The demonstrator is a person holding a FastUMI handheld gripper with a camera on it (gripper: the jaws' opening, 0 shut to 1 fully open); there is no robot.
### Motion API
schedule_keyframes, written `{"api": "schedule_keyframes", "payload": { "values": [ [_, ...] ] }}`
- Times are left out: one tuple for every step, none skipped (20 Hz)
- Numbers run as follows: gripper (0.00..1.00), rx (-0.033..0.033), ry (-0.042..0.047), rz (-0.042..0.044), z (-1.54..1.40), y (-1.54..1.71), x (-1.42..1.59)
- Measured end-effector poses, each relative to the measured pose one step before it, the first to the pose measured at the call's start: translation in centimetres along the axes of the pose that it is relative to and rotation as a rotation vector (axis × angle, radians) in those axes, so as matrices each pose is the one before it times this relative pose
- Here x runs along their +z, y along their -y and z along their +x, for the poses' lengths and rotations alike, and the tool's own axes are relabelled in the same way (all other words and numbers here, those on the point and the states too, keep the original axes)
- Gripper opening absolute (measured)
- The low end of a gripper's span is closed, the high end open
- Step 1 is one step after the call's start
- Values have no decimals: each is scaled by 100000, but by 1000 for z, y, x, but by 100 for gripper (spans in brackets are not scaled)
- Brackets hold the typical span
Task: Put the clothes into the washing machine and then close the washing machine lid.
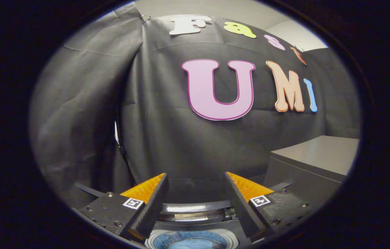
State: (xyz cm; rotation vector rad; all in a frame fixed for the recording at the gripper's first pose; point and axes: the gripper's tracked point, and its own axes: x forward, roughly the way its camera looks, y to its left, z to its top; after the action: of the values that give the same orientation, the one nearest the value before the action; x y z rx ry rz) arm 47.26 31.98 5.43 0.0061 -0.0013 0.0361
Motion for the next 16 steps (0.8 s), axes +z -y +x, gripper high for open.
{"api": "schedule_keyframes", "payload": {
  "values": [
    [96,-52,6,31,-18,-23,-4],
    [96,56,5,-284,-9,0,-13],
    [96,184,-101,-226,-81,31,-24],
    [96,39,330,351,3,1,85],
    [97,226,189,-51,-14,-10,37],
    [96,153,6,9,73,-28,-152],
    [96,1,402,215,-71,-29,102],
    [97,-298,271,117,2,36,-66],
    [96,-303,751,-126,-98,54,67],
    [96,-36,606,-32,34,-39,-43],
    [96,669,610,196,-75,-60,-17],
    [96,767,647,256,-68,-5,-142],
    [96,607,603,-21,-405,-29,-197],
    [96,698,-95,24,-131,-4,-79],
    [96,417,-445,225,-3,7,-181],
    [96,33,-318,367,-56,55,-137]
  ]
}}
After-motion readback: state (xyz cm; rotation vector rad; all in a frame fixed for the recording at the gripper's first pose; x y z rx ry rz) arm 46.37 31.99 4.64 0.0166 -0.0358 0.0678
